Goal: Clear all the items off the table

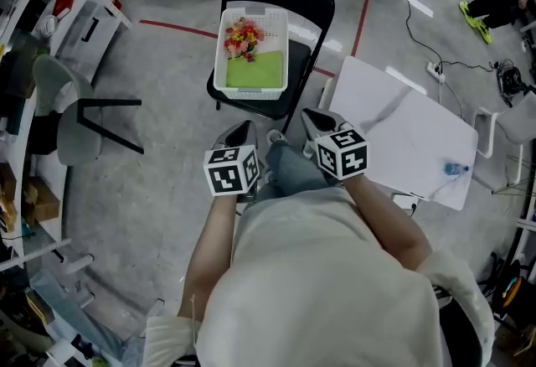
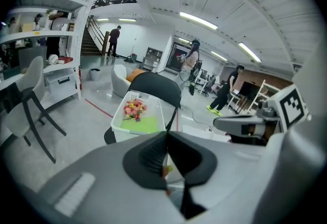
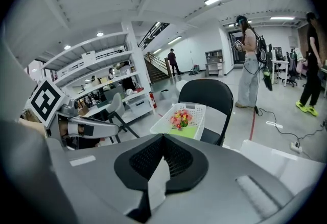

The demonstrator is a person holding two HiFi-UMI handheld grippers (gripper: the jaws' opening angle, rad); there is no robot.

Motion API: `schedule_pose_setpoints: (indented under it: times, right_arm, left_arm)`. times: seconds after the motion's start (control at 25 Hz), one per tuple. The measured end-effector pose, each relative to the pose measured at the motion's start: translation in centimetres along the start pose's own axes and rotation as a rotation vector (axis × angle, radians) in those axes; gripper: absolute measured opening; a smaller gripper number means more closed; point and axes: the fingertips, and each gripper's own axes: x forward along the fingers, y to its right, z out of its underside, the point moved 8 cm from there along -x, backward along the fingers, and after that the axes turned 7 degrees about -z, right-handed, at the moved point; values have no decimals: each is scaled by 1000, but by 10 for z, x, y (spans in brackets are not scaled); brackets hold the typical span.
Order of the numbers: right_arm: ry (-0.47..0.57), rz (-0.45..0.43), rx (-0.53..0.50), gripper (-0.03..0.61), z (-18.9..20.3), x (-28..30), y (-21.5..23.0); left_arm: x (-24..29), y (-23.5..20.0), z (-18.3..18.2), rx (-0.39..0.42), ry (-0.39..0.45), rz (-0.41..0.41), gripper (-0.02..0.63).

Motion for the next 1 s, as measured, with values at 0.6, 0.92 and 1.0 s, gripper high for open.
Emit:
schedule_pose_setpoints:
  times: [0.6,0.92,1.0]
  right_arm:
    - [76,149,116,0,33,-73,35]
    - [120,246,182,0,59,-140,88]
    - [127,267,203,0,67,-160,105]
  left_arm:
    - [21,82,4,159,-53,184,9]
    - [46,165,7,232,-76,265,9]
    - [52,191,10,242,-84,281,9]
